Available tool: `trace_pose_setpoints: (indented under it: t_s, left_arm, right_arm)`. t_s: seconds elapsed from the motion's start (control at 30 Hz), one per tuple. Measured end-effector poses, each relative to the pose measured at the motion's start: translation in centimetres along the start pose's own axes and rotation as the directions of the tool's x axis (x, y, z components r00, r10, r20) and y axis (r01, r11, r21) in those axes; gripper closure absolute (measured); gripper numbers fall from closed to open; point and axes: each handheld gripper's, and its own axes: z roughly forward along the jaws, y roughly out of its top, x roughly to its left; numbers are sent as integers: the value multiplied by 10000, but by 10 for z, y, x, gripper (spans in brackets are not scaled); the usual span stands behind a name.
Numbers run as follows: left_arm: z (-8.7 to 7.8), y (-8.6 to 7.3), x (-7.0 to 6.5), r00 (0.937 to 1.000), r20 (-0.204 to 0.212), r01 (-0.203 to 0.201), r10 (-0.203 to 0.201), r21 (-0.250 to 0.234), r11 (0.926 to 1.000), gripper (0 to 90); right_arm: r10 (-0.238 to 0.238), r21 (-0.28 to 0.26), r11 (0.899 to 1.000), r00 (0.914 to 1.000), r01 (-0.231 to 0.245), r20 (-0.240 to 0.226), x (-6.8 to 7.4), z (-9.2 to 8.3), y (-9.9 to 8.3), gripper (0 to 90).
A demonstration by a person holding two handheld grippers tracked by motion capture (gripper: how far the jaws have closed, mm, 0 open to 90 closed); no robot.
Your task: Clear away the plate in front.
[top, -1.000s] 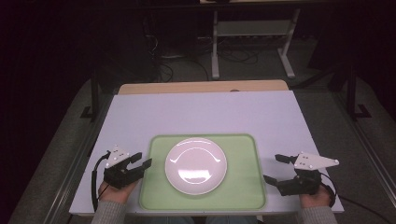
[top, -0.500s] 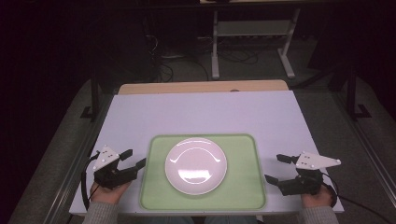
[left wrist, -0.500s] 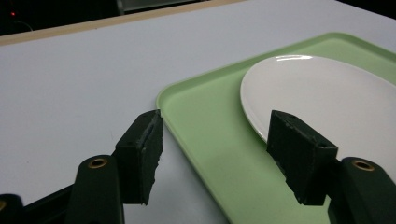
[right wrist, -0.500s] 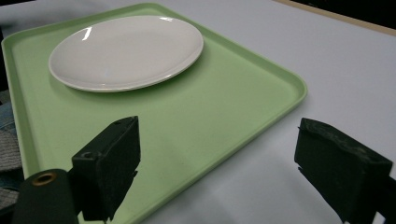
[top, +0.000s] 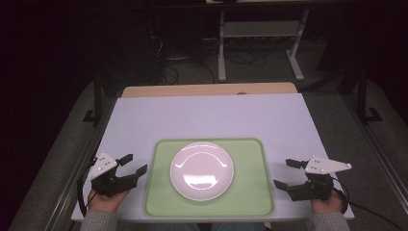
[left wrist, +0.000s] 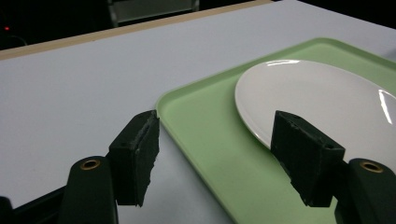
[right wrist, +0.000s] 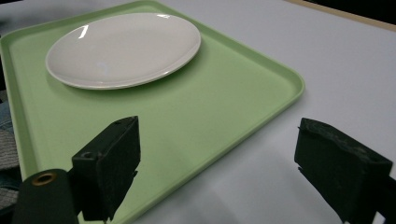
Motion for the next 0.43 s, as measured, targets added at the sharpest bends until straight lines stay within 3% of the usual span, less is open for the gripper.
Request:
trace_pose_setpoints:
  t_s: [0.43]
  left_arm:
    - [8,-5,0,9997,98,-204,202,269,9994,315]
  right_arm:
    - [-57,223,9997,10000,58,-35,1,5,0,136]
